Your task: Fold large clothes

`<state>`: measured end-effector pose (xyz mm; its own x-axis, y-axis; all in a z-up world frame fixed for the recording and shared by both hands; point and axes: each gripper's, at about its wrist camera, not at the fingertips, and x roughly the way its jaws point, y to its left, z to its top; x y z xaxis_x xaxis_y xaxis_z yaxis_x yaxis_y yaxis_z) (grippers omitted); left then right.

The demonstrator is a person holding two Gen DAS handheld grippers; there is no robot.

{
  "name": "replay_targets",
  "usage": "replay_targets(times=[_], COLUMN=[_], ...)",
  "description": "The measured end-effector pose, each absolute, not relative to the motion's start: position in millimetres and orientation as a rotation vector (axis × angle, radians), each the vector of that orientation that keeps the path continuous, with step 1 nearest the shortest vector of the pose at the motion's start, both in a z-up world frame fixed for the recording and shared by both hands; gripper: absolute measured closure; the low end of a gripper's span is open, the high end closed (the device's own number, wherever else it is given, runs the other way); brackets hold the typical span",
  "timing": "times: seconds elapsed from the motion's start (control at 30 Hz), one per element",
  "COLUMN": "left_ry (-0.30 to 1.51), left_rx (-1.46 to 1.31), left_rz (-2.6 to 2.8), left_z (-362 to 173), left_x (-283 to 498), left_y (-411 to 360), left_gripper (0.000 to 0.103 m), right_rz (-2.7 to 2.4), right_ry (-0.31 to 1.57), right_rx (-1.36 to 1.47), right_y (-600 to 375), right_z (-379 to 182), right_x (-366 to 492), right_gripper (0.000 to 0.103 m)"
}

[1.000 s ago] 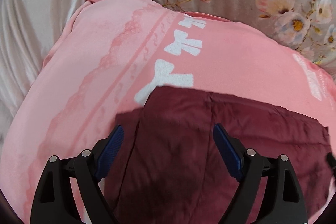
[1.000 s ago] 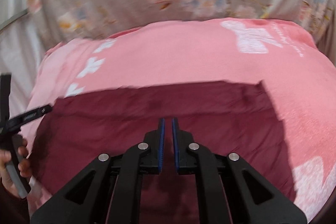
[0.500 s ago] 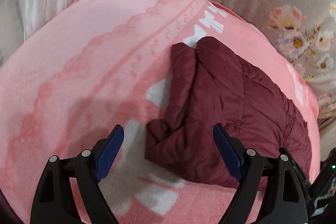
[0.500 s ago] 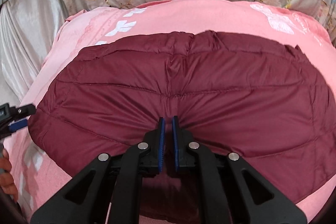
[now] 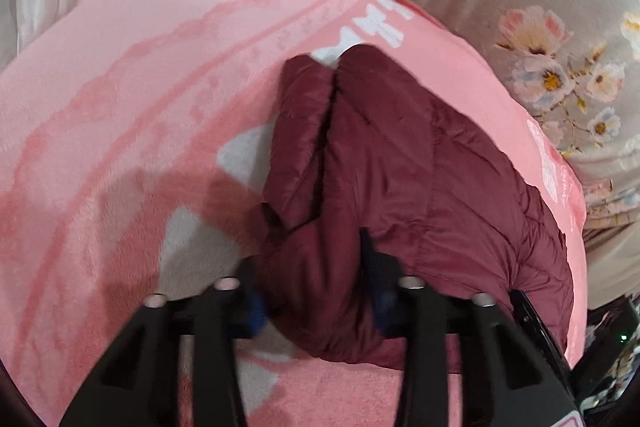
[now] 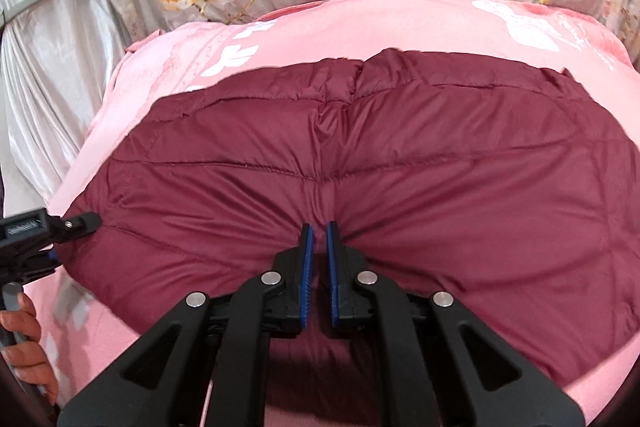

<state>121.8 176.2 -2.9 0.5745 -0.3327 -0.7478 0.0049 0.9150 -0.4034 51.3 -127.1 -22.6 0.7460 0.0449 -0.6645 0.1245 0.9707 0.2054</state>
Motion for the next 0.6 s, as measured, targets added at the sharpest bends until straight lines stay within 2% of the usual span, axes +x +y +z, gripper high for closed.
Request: replay_targets(times=[0.03,0.23,0.43,0.6], left_ry=[0.931,0.807,0.709,0.660], left_rx=[-0.367,-0.284,-0.209,-0.125], left_rz=[-0.209,-0.270,-0.386,-0.493], left_z=[1,54,111,145], left_x=[119,96,73,59], left_y=[175,155,108,51], left_gripper=[0.083,0.090,0.092,0.092], right_rz=[-0.032,0.037,0.044,0.054], right_ry=[0.728,0.767,0.778,0.757], right_rx=[0.258,0.291,0.271,0.344], right_y=[-127,-124,-117,-137], right_z=[-19,-18,-30,-13], right_x=[44,10,21,4], right_gripper=[0.094,0.095,0.095,0.095])
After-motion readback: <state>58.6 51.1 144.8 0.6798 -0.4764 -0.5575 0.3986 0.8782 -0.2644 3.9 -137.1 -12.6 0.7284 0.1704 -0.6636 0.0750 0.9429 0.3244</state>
